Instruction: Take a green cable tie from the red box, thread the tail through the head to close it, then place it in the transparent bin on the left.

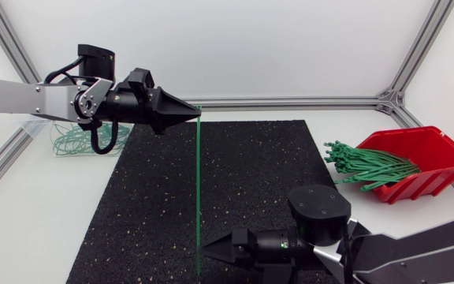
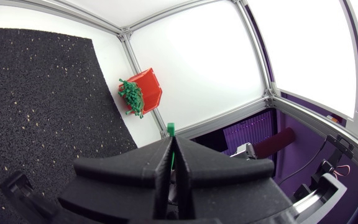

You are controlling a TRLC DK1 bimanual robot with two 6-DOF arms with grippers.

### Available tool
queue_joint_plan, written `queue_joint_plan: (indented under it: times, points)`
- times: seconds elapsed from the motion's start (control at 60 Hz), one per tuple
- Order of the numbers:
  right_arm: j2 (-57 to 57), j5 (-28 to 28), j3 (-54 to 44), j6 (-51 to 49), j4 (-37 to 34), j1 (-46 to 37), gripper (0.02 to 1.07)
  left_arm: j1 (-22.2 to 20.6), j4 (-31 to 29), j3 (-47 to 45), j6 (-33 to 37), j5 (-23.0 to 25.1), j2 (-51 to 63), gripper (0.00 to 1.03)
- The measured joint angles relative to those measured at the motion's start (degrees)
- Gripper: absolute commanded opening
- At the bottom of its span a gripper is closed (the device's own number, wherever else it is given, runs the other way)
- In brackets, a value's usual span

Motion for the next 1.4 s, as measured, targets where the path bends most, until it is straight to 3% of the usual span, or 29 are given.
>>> queue_joint_plan:
  times: [0.217, 0.283, 1.167, 1.25, 1.4]
  points:
    - [0.2, 0.1, 0.0, 0.0, 0.9, 0.0, 0.38, -0.8, 0.0, 0.0, 0.0, 0.0, 0.7, 0.04]
    - [0.4, 0.1, 0.1, 0.0, 1.1, 0.0, 0.31, -0.8, 0.0, 0.0, 0.0, 0.0, 0.9, 0.04]
    - [1.7, 0.1, 1.1, 0.0, 1.1, 0.1, 0.2, -1.0, 0.0, 0.2, 0.0, 0.0, 1.1, 0.04]
    - [1.7, 0.1, 1.3, 0.0, 1.2, 0.1, 0.09, -1.0, 0.0, 0.2, 0.0, 0.0, 1.1, 0.04]
    - [1.7, 0.1, 1.4, 0.0, 1.2, 0.1, 0.08, -1.0, 0.0, 0.2, 0.0, 0.0, 1.1, 0.04]
